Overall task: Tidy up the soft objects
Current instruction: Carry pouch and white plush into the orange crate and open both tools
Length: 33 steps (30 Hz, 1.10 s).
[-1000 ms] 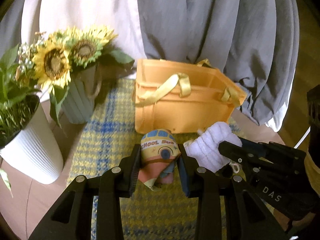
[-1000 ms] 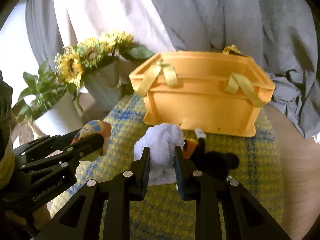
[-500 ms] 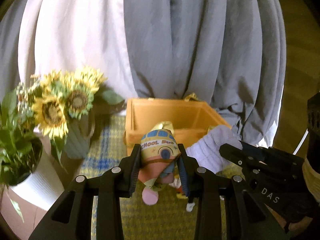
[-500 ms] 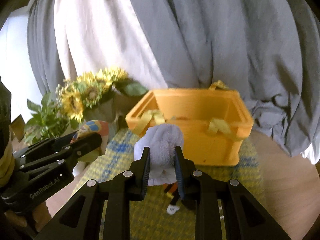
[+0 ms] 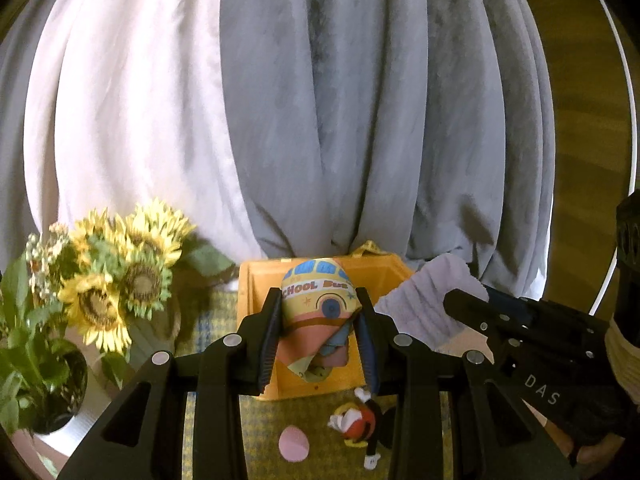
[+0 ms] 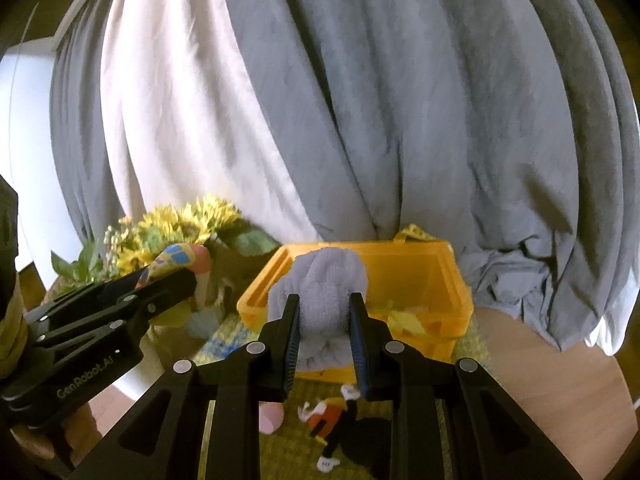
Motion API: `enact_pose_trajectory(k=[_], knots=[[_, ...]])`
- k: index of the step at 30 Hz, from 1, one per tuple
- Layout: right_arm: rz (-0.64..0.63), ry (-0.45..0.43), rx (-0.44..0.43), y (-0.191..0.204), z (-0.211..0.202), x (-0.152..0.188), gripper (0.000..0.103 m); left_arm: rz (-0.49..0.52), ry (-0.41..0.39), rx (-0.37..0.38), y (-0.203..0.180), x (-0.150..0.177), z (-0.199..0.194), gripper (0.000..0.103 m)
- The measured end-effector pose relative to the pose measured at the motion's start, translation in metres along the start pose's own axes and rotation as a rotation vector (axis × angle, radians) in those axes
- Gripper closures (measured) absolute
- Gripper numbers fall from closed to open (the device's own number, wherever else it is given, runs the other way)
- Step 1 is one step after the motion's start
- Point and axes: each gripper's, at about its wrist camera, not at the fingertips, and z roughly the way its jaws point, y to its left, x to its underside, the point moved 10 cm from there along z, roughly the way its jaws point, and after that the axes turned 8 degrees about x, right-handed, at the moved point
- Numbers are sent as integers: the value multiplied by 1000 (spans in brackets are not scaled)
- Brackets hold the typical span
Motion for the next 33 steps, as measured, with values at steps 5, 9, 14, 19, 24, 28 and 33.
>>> enact_pose_trajectory(k=[5, 9, 14, 19, 24, 28, 33], knots=[[9, -45, 16, -6, 0, -15, 79, 16, -17, 6, -3, -11, 6, 68], [11, -70, 28, -10, 1, -25, 79, 26, -20, 7, -4, -18, 14, 68], [18, -87, 36, -16, 7, -34, 79, 38, -20, 7, -5, -25, 24, 69], [21, -100, 52, -22, 18, -44, 79, 47, -19, 12, -5, -34, 37, 68], [37, -95, 57, -29, 35, -51, 79, 56, -11, 15, -1, -41, 55, 68], [46, -78, 64, -35, 50, -55, 79, 48, 13, 25, 2, -42, 73, 68], [52, -53, 74, -42, 72, -59, 79, 52, 34, 29, 6, -44, 95, 69]])
